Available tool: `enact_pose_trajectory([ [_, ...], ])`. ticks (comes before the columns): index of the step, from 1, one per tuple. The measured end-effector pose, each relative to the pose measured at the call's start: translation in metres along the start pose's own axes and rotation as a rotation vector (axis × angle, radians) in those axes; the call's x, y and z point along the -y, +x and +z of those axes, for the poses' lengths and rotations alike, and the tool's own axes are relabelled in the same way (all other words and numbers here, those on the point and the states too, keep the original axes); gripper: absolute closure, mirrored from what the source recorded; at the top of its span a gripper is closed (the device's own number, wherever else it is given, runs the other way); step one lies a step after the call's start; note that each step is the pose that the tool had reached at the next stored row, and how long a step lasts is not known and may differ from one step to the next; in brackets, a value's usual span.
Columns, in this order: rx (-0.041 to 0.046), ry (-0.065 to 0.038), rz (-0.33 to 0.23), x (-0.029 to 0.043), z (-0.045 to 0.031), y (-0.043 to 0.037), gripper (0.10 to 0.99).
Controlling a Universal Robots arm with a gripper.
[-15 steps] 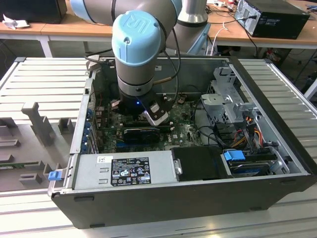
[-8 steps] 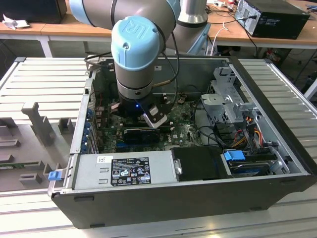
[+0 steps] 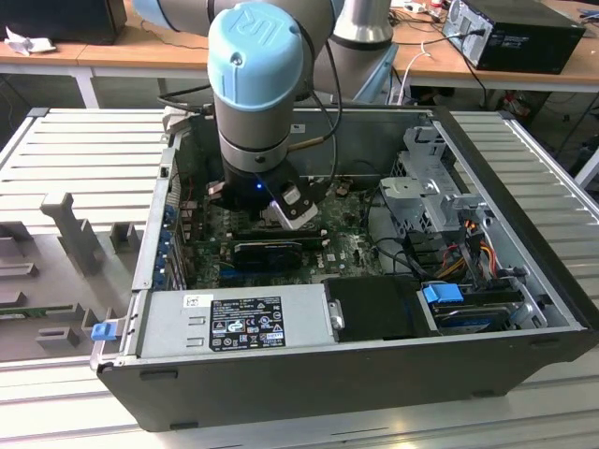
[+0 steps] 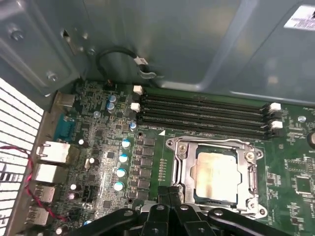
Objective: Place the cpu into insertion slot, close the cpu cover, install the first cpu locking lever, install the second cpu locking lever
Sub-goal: 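Install the second cpu locking lever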
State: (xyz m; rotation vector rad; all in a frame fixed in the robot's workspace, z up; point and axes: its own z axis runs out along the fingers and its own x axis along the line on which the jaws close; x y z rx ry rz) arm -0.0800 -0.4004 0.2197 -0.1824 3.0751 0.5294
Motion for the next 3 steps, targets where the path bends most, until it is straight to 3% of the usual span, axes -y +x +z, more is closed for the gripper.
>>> enact_pose_trajectory([
  [3,0.0002,0.000,0.000,-0.0001,-0.0003,0.0000,0.980],
])
